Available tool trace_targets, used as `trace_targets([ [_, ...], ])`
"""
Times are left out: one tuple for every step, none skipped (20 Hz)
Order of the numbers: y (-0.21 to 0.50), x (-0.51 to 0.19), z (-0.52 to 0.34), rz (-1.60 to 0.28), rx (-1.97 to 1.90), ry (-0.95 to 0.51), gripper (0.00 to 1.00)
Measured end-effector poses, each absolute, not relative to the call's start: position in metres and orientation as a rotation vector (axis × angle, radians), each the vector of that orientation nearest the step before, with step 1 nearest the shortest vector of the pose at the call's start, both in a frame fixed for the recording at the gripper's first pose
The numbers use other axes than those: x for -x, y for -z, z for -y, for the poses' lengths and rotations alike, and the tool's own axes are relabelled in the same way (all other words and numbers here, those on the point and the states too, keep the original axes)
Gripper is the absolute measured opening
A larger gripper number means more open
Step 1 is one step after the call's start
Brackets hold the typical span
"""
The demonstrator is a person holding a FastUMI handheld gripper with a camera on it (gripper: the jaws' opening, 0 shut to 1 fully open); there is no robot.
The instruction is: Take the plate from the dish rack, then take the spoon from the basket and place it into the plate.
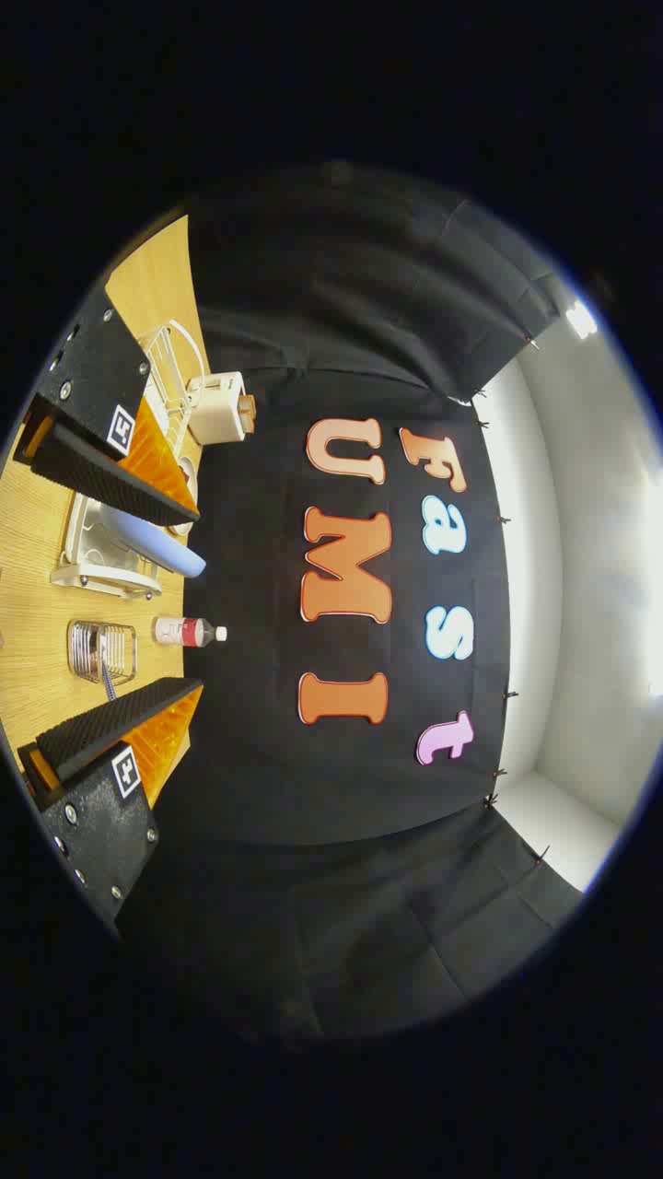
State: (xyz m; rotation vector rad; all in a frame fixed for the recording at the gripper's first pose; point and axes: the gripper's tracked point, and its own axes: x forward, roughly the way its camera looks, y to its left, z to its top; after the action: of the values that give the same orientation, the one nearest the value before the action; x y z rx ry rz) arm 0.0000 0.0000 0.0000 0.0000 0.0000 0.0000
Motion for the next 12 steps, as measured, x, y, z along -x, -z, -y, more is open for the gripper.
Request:
trace_targets([
  [-0.001,-0.002,-0.006,0.006,-0.002,-0.002,0.98],
  [-0.001,-0.005,-0.01,0.007,-0.004,-0.005,0.98],
  [0.0,-0.007,-0.015,0.006,-0.008,-0.006,0.98],
  [0.001,-0.009,-0.019,0.004,-0.009,-0.014,0.98],
  [-0.001,-0.013,-0.024,0.004,-0.009,-0.018,0.98],
  [-0.003,-0.015,-0.026,0.007,-0.011,-0.019,0.98],
  [-0.007,-0.019,-0.029,0.014,-0.018,-0.018,0.98],
  [-0.009,-0.022,-0.031,0.017,-0.027,-0.016,0.98],
  [-0.009,-0.025,-0.034,0.022,-0.037,-0.018,0.98],
  [-0.01,-0.027,-0.037,0.024,-0.048,-0.018,0.99],
  [-0.009,-0.03,-0.039,0.026,-0.06,-0.02,0.98],
  [-0.009,-0.033,-0.039,0.028,-0.073,-0.016,0.98],
])
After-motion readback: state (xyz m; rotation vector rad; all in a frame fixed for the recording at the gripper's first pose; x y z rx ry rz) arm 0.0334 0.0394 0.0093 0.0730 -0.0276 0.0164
